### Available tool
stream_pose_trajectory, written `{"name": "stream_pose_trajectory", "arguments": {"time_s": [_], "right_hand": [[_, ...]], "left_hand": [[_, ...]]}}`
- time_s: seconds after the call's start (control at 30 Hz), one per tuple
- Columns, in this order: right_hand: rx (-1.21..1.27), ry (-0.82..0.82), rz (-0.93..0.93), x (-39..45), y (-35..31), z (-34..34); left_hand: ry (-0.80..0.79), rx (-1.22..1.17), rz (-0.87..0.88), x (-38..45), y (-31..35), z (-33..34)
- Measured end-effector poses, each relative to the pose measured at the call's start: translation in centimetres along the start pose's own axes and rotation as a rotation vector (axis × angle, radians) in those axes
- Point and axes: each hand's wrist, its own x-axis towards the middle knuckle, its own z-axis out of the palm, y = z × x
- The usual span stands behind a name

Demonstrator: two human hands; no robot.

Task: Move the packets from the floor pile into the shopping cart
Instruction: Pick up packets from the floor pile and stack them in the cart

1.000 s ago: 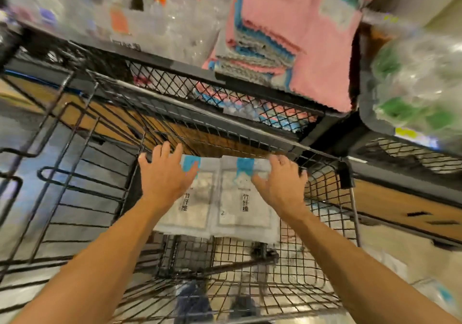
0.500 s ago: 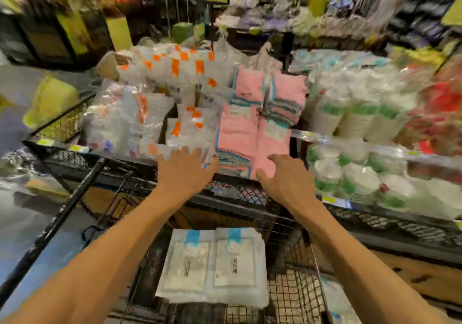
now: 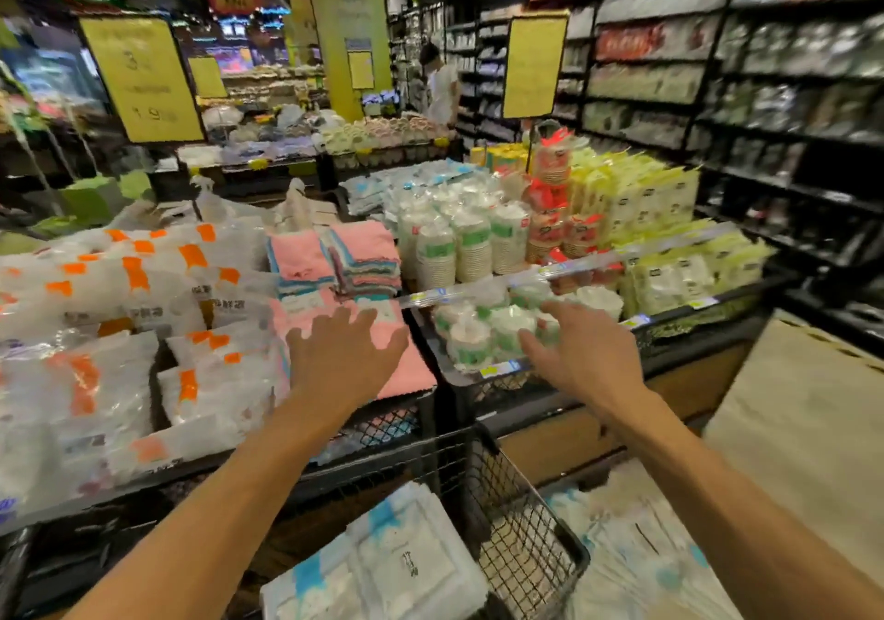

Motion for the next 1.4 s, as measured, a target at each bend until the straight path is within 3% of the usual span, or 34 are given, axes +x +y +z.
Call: {"name": "stream_pose_trajectory", "arguments": {"time_s": [0.23, 0.6, 1.03, 1.4], "right_hand": [[-0.028, 0.042, 0.298, -10.1, 5.5, -3.8], [-0.137, 0.212, 0.588, -24.0, 18.3, -10.4], [-0.141, 0.204, 0.844, -37.4, 37.3, -14.9], [-0.124, 0.168, 0.993, -38.7, 47.6, -12.8]], "left_hand": [[-0.110, -0.102, 0.296, -4.9, 8.4, 1.0], [-0.143, -0.105, 0.641, -13.6, 24.3, 1.5], [-0.216, -0.109, 0.818, -25.3, 43.1, 6.1], [-0.268, -0.050, 0.909, -25.3, 53.8, 11.9]]}}
